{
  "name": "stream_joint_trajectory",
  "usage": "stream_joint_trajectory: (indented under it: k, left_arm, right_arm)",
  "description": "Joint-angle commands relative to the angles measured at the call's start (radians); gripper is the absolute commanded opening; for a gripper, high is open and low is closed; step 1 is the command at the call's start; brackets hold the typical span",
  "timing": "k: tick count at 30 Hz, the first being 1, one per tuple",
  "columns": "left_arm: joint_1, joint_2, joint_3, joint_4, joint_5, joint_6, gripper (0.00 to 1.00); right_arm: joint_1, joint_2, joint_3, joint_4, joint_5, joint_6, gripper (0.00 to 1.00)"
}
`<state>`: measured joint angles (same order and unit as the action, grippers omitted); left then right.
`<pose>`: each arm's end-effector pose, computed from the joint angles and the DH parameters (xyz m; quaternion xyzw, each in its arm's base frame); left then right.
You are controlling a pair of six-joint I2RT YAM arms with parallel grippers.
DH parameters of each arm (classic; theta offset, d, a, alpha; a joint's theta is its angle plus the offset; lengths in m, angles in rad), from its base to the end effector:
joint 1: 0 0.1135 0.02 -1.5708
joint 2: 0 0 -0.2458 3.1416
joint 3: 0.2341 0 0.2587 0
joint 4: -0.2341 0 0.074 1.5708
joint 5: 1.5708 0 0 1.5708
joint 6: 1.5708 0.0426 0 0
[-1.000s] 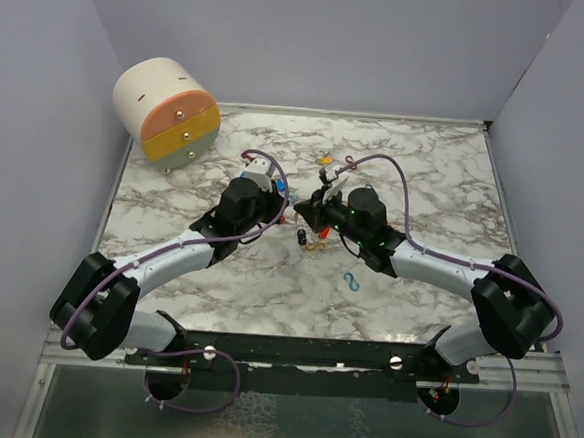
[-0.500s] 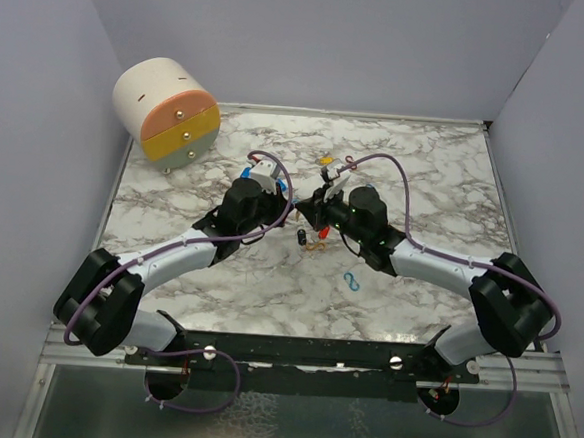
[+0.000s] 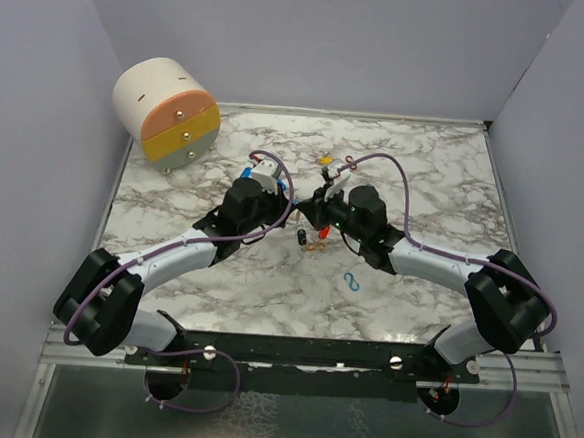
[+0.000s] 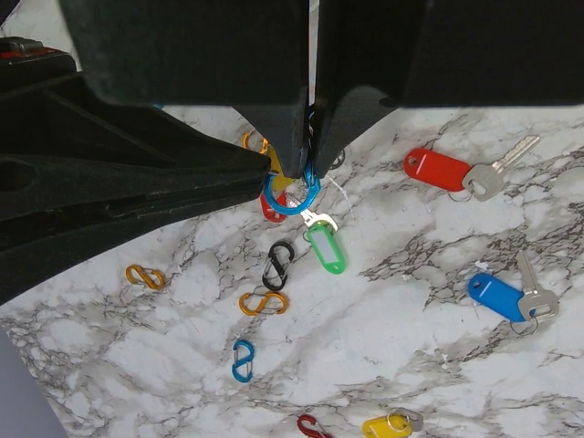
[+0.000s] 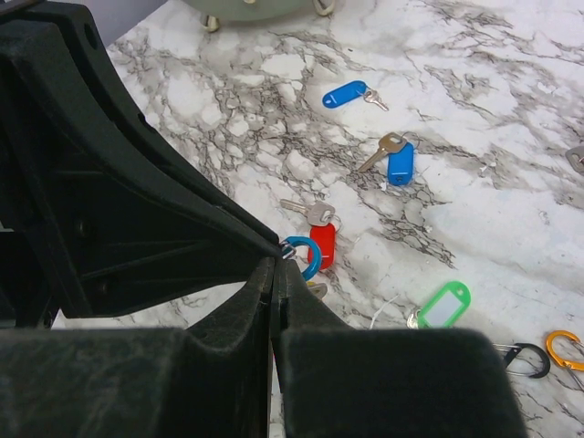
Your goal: Put the keys on the keyring
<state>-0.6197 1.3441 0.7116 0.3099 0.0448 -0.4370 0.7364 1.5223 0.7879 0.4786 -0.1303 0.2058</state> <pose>0.2543 -0.1838 0.2157 0.0870 0.8067 -0.3102 0.4954 0.2538 0.2375 0.2055 -0.2455 0.7518 0.3227 0.5200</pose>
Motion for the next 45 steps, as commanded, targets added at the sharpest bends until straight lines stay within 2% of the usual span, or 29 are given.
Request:
stream_joint_trajectory:
  k: [1,36,37,39,45]
  left_arm:
    - [-0.010,0.005,0.036,0.031,0.041,0.013,0.00]
    - [-0.013,0.011,0.047,0.018,0.055,0.020,0.00]
    - [-0.012,0.013,0.048,0.017,0.056,0.021,0.01]
    - [-0.012,0.016,0.051,0.014,0.057,0.020,0.12]
    - [-0.012,0.019,0.052,0.013,0.057,0.020,0.34]
  right_arm:
    - [-0.009,0.006,0.003,0.049,-0.028,0.005,0.01]
    - [-0.038,-0.032,-0.041,0.060,0.026,-0.016,0.01]
    - [-0.038,-0.034,-0.044,0.060,0.027,-0.017,0.01]
    - [-0.041,-0.040,-0.046,0.061,0.030,-0.018,0.01]
    - [-0.048,-0.047,-0.054,0.062,0.035,-0.018,0.01]
